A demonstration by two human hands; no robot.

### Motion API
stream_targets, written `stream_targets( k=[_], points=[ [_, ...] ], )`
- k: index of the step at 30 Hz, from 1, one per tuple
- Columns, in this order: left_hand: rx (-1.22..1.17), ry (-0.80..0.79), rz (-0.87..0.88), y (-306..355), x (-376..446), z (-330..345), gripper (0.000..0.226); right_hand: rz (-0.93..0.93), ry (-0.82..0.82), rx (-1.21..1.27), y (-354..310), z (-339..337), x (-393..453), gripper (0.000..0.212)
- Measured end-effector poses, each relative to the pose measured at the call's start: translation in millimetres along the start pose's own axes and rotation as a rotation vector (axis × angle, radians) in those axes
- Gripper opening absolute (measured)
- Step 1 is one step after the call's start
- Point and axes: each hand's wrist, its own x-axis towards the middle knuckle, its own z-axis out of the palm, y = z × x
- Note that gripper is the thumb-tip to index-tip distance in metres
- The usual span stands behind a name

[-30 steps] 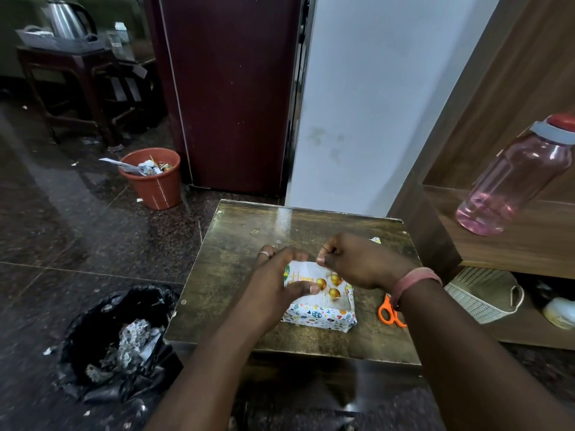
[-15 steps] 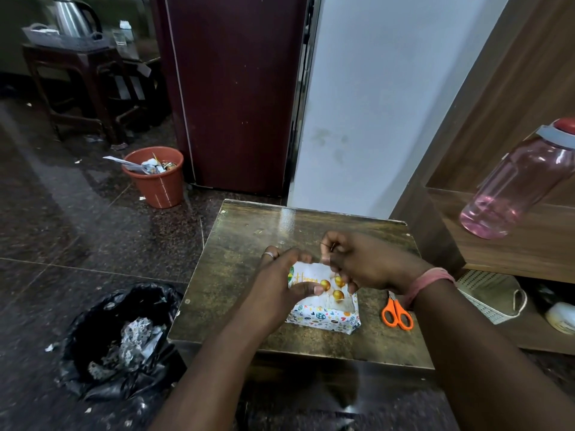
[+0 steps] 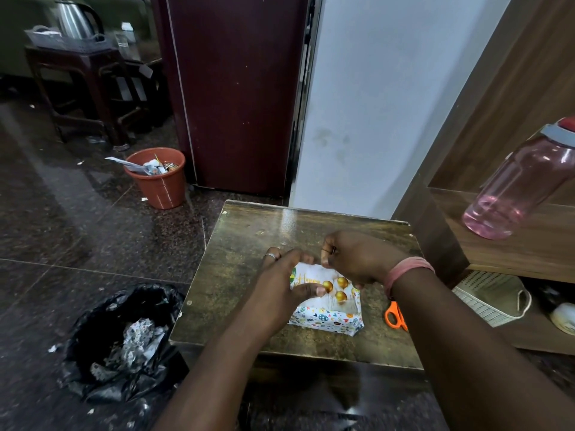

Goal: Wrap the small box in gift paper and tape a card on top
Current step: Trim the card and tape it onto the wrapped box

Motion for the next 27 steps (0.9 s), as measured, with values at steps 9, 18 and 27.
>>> stream_targets(
  k=[9, 18, 27],
  points=[
    [0.006, 0.005, 0.021, -0.1, -0.1, -0.1, 0.038, 0.047, 0.061, 0.043, -3.1, -1.6, -5.5, 0.028],
    [0.007, -0.002, -0.038, 4.4, -0.8, -0.6, 0.040, 0.017, 0.123, 0.062, -3.2, 15.2, -6.2, 0.012],
    [-0.005, 0.035, -0.059, 5.6, -0.9, 1.4, 0.038, 0.092, 0.088, 0.175, 0.6, 17.0, -3.7, 0.016]
  ],
)
